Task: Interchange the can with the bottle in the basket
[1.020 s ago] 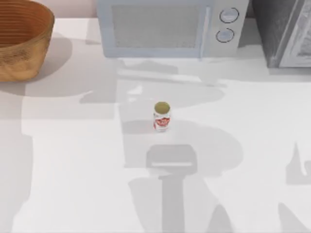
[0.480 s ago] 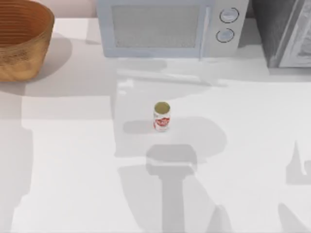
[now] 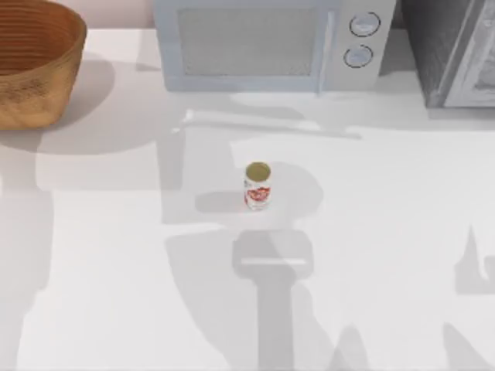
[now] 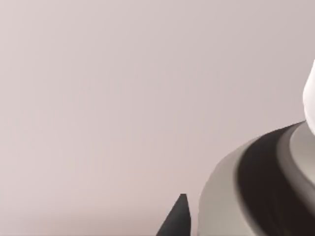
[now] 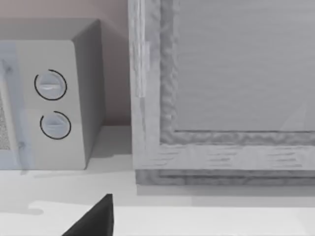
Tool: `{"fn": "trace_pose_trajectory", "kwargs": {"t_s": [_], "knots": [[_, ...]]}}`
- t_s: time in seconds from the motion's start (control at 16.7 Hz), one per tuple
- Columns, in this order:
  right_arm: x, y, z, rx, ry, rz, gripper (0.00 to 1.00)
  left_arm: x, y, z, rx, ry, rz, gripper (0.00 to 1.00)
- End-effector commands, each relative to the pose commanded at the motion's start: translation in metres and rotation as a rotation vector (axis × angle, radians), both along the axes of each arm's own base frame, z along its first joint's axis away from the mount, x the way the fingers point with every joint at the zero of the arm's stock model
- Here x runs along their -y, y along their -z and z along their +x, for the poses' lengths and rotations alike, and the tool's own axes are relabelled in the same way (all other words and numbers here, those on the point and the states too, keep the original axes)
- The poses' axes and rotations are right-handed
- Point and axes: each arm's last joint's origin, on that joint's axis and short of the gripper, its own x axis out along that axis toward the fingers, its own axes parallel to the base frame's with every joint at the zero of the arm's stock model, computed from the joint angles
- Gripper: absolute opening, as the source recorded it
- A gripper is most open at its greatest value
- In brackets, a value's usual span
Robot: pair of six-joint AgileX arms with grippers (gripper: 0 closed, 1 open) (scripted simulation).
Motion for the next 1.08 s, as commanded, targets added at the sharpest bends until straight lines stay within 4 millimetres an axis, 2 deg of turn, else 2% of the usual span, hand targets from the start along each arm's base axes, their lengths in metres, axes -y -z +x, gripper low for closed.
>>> {"fn": "trace_pose_trajectory", "kwargs": {"t_s": [0.36,1.08], "knots": [[0.0,0.0,0.0,0.0,0.0,0.0,1.0,0.0006,0.0058,0.0049,0.0,0.001,0.0,0.0],[0.0,0.0,0.0,0.0,0.0,0.0,1.0,0.0006,0.0058,0.0049,0.0,0.001,0.0,0.9]]}}
